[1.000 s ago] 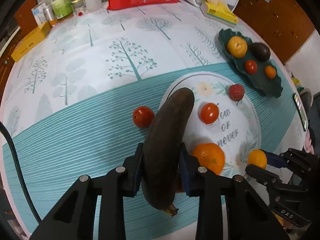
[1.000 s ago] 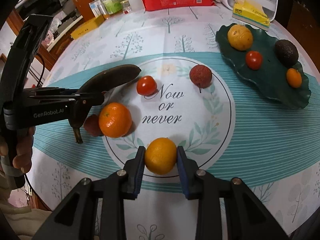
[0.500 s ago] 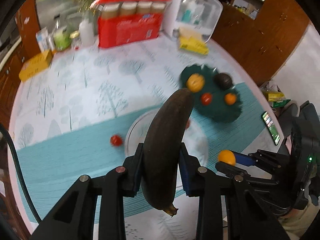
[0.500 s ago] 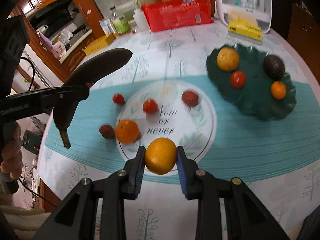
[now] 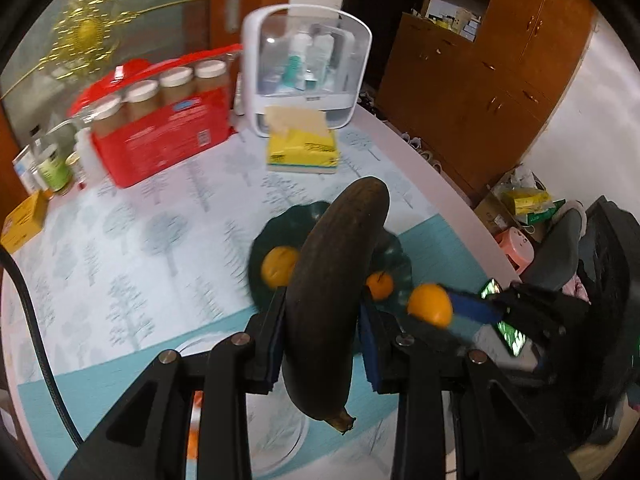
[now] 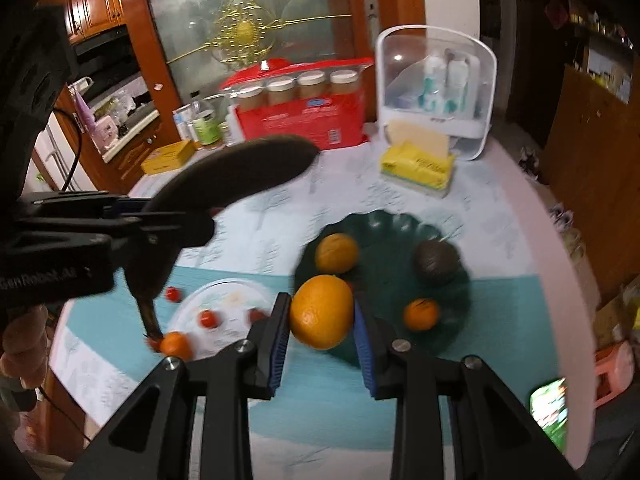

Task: Organize fruits
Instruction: 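Carry banana and orange to the green plate and release them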

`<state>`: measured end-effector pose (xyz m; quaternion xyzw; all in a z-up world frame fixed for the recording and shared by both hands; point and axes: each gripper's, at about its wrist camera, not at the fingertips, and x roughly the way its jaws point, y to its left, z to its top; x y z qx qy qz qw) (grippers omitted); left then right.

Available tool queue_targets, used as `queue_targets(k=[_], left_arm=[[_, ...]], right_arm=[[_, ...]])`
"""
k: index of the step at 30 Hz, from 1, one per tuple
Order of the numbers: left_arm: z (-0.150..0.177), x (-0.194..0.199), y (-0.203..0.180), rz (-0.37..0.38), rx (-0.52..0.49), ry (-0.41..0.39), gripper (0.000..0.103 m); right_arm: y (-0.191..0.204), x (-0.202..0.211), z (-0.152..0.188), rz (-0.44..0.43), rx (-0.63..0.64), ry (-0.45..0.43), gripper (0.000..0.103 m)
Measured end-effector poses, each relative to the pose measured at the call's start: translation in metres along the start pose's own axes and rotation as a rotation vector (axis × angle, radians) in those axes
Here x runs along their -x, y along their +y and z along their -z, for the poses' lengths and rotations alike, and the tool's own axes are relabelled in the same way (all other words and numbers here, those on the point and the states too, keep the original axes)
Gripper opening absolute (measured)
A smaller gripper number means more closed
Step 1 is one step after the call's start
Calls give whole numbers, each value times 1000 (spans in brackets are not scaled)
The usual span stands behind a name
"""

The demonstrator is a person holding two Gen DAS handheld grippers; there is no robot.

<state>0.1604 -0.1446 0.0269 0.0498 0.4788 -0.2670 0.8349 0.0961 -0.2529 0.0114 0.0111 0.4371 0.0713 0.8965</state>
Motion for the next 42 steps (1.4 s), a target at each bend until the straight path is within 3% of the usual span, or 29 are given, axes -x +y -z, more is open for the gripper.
queue_targets(k=[7,12,17,23,25,27,34,42], left_arm=[[-24,-101,-14,-44,40,110,31],[-16,-162,-11,-80,58,213,31],[-4,-201,-9,-118,77,282,31],[1,-212,-10,-115,79,314,36],[-1,-208,-11,-116,73,298,51],[-3,-199,-13,-144,60,273,57],[3,-171,-9,-184,72,246,64],[35,-149,-2,-204,108,260,71]], right_arm=[[-39,-66,21,-33,33,126,31],[-58,-116,42,-106,15,244,31],[-66,-136,51,-157,6,292,31],[-79,-150,53,-188,-11,329,33],[-83,-151,53,-202,-19,331,37],[-86,-152,52,-210,-27,333,38],[-93,-148,50,-220,-52,343,38],[-96,-137,50,-220,-70,324,38]])
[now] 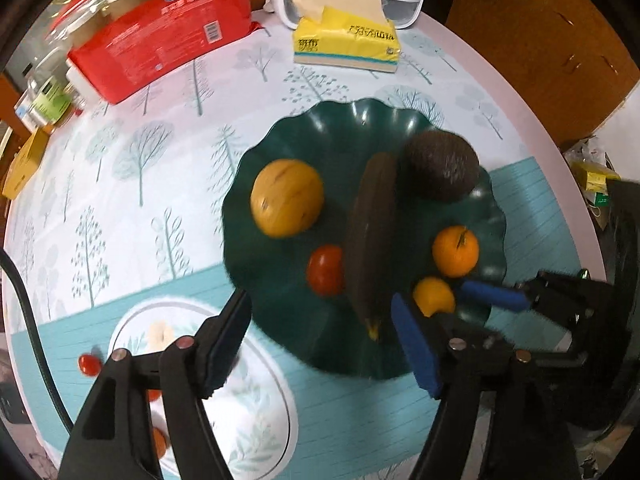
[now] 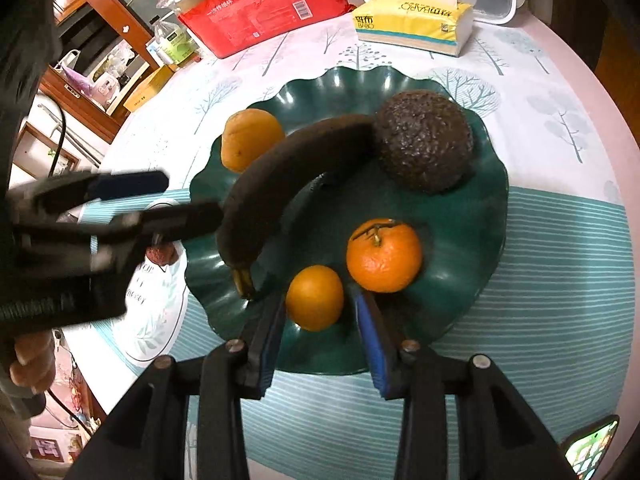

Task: Organize fruits
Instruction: 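Carry banana and orange to the green plate and release them, then move both open tools back toward the white plate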

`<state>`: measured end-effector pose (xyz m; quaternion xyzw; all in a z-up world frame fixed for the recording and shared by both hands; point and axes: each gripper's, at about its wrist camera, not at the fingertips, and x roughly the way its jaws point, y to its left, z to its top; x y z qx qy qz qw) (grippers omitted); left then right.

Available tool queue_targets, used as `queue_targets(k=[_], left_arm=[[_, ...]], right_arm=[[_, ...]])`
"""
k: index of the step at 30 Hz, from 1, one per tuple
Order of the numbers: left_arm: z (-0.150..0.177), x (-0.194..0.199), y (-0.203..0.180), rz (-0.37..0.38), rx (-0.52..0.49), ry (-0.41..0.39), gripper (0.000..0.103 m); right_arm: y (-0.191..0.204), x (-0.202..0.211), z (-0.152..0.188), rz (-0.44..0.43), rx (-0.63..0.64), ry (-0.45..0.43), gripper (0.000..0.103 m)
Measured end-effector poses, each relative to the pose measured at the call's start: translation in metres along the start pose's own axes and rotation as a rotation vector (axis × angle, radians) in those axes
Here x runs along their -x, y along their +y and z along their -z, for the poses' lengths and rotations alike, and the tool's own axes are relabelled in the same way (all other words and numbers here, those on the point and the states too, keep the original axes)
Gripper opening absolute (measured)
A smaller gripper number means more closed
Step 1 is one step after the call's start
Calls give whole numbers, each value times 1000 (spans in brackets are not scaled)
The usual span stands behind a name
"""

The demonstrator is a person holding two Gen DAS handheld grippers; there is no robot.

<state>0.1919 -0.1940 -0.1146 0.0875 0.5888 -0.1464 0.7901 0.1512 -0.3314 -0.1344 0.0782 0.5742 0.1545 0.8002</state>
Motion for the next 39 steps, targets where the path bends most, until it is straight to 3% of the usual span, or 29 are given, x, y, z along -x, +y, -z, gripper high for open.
queue_targets(k=[6,15,27,33,39], left_arm=[[19,15,7,3,20,-12,71],[38,90,32,-26,6,-160,75],[91,193,152,-94,94,-358,85],[125,186,216,-94,149,-328,85],[162,129,253,-57,139,-203,85]], right_arm=[[7,9,6,11,-11,-18,38],[44,42,11,44,29,-92,38],[155,83,10,47,93,-218,38],[218,62,16,60,155,-197,38],[259,16,27,71,152,-126,38]])
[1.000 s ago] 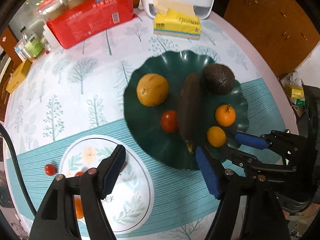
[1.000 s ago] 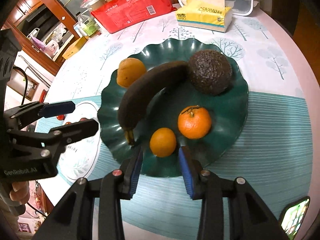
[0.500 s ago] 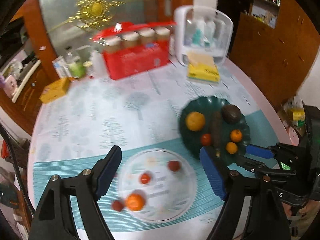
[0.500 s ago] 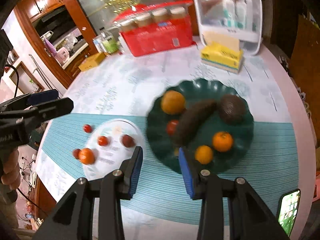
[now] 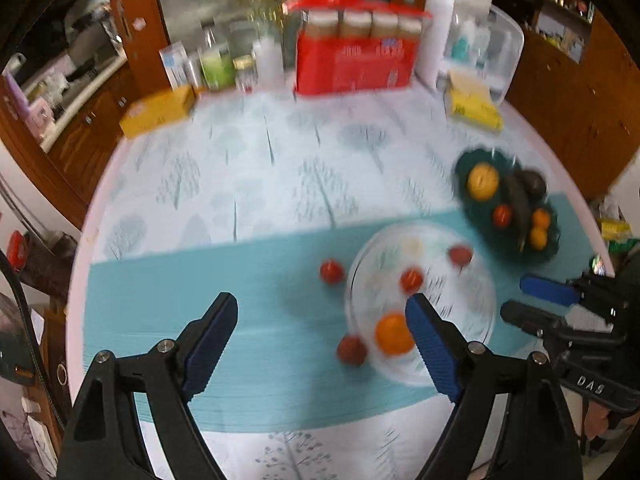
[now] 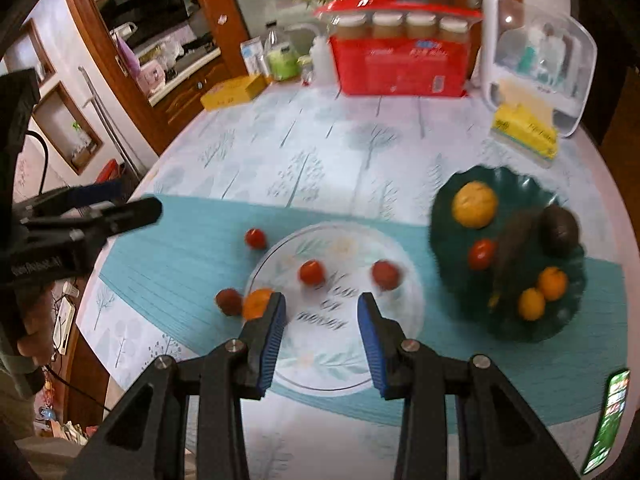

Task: Organize fruits
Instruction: 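Move both open tools back toward the white plate, then grasp a lychee with the left tool while the right tool grasps an orange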

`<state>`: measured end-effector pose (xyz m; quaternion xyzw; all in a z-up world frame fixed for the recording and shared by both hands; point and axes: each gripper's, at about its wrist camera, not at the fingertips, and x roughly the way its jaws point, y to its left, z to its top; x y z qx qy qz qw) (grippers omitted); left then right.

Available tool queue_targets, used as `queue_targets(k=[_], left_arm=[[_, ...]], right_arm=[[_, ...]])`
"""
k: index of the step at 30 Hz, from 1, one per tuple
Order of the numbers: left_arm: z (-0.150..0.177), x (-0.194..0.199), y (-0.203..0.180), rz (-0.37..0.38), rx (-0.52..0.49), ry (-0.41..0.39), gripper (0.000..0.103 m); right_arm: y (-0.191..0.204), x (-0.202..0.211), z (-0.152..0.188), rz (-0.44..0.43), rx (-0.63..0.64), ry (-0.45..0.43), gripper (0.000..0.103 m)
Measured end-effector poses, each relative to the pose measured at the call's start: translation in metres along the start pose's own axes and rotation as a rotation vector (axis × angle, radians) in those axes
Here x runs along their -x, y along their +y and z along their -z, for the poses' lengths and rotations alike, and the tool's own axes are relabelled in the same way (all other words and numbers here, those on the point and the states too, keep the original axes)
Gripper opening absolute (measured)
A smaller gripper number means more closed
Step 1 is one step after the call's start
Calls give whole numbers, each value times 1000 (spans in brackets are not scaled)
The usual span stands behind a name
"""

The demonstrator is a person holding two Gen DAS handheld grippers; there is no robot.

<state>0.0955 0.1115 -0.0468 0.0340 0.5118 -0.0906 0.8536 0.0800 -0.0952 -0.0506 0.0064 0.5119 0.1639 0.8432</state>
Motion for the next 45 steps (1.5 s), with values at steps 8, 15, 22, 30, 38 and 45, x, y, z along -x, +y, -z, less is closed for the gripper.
queue_targets(k=[8,15,22,30,38,45], left_arm=[[41,-63,4,59,-155,105,85],[55,-93,-4,129,-191,127,84],[53,-103,-7,193,-173,107,69],[53,-118,-10,234,-161,132,49],[51,-119,-16,267,-158,127,31],[55,-115,-18,228,-157,123,29]], right_arm=[[30,-53,20,-2,-64,83,38],[36,-77,23,-27,-118,111,38],[30,-95,19,-82,-208,137,38],[27,-112,17,-105,-242,155,44],[21,-116,17,-146,-257,145,44],[23,-118,19,-159,-232,136,43]])
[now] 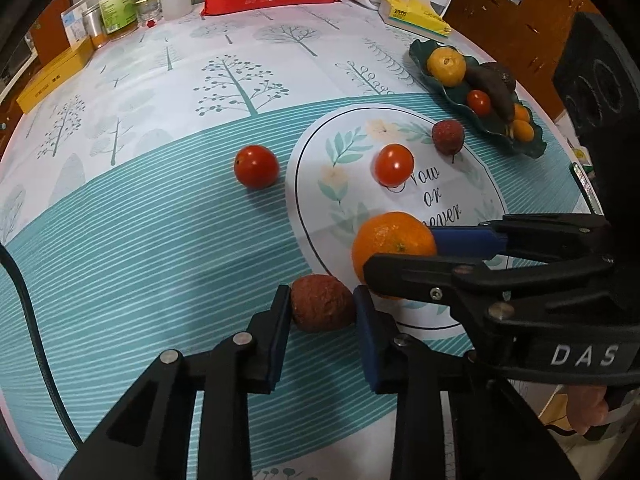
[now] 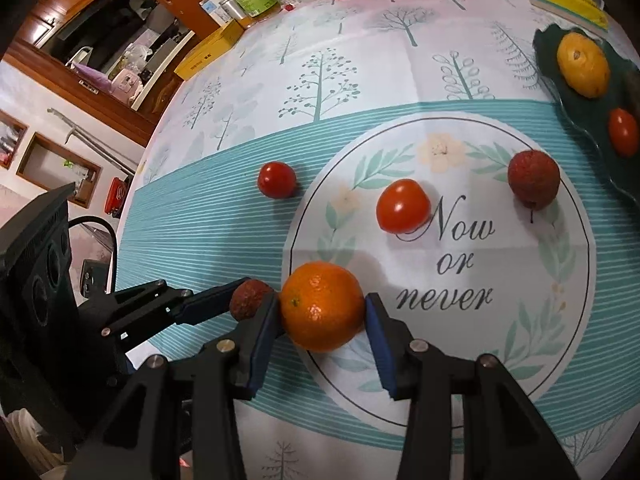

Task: Organize fruits
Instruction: 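Grasp a lychee with the left tool while the right tool grasps an orange, then carry lychee and orange to the green plate and open both tools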

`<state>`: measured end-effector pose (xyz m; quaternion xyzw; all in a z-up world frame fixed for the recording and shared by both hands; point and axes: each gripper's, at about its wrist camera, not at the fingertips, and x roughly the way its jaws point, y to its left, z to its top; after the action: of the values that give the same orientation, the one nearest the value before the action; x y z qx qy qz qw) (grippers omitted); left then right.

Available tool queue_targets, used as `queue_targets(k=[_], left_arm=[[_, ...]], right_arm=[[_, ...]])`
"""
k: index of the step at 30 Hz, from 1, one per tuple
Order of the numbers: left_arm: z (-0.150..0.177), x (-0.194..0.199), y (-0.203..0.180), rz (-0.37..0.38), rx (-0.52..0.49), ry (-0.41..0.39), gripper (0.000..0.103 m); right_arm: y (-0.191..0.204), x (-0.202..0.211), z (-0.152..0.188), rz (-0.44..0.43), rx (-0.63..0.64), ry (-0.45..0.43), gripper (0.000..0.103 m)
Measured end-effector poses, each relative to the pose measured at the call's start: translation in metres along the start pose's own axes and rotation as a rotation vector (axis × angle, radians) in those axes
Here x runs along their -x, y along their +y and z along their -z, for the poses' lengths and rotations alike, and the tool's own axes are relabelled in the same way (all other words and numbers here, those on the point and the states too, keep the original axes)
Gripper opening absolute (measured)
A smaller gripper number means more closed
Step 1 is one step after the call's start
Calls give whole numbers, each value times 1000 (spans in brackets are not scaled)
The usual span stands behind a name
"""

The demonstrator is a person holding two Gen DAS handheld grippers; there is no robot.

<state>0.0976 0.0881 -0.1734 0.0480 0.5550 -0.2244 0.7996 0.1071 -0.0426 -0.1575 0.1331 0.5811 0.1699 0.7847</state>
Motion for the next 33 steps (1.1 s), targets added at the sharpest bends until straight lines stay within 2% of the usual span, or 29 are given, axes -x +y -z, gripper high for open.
queue_targets(k=[3,7,12,20,22,25,28,33], left_arm=[[3,5,-1,-13,12,-6,29],[6,13,-8,-27,19,-17,29],[1,26,-32,-21,23,-37,29],[-45,52,-101,15,-4,-103,29],[-64,57,-121,20,-7,-133,29],[-97,54,-147,-12,-5,-164,29],[-134,39,-168,-72,22,-161,29],[-181,0,-186,-91,84,-138,29]], right_arm=[[4,5,5,36,45,-21,42],[-2,17,13,37,60,-37,42],[-21,45,23,51,54,-74,42],[-72,108,27,89,14,-126,42],[-87,130,21,115,22,-151,42],[-111,164,3,156,53,-199,42],[-136,193,-24,207,93,-248,42],[-176,217,-81,271,174,-302,42]])
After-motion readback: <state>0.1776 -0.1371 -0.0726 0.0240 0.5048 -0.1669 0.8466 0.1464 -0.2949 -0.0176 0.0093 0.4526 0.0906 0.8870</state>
